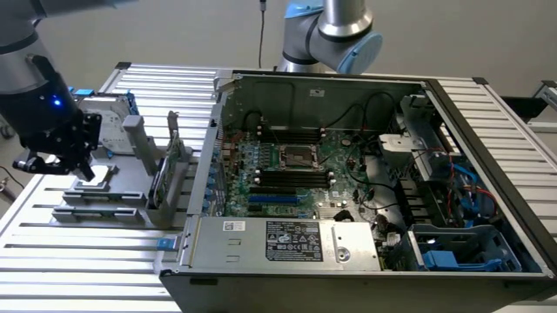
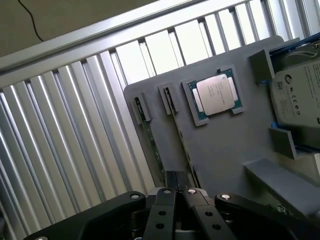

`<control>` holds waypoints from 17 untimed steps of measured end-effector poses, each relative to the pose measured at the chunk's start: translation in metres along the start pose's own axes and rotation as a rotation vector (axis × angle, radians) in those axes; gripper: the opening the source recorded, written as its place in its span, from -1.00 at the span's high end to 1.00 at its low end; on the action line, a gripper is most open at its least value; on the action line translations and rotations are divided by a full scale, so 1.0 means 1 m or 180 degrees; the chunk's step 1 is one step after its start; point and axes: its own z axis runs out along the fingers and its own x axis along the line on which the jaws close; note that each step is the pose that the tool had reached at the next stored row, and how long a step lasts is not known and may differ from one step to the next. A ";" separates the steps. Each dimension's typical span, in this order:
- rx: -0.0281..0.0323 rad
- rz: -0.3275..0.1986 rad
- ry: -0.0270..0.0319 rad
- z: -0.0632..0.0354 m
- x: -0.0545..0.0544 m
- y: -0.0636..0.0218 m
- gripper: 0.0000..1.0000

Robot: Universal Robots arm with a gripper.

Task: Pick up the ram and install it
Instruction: 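Pick up the ram and move it above insertion slot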

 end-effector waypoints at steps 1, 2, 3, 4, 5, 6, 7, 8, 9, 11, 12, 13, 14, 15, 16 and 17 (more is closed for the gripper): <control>0.0000 -0.0056 0.0000 0.0010 0.000 0.0000 0.79; 0.0000 -0.0105 0.0000 0.0020 0.000 0.0000 0.79; -0.0001 -0.0146 0.0000 0.0031 0.000 0.0001 0.79; -0.0001 -0.0175 0.0000 0.0045 0.000 0.0003 0.79; -0.0001 -0.0191 0.0000 0.0061 0.000 0.0012 0.79; -0.0001 -0.0202 0.0000 0.0079 0.001 0.0026 0.79; 0.0000 -0.0209 0.0000 0.0096 0.001 0.0044 0.79; 0.0000 -0.0214 0.0000 0.0114 0.002 0.0064 0.79; 0.0000 -0.0220 0.0000 0.0130 0.002 0.0081 0.79; 0.0000 -0.0229 -0.0001 0.0154 0.003 0.0106 0.79; 0.0000 -0.0235 0.0000 0.0166 0.004 0.0116 0.79; 0.0000 -0.0252 -0.0001 0.0181 0.004 0.0114 0.79; -0.0004 -0.0279 -0.0002 0.0195 0.005 0.0113 0.79; -0.0008 -0.0308 -0.0003 0.0208 0.005 0.0112 0.79; -0.0012 -0.0340 -0.0003 0.0220 0.006 0.0110 0.79; -0.0015 -0.0373 -0.0004 0.0234 0.006 0.0109 0.79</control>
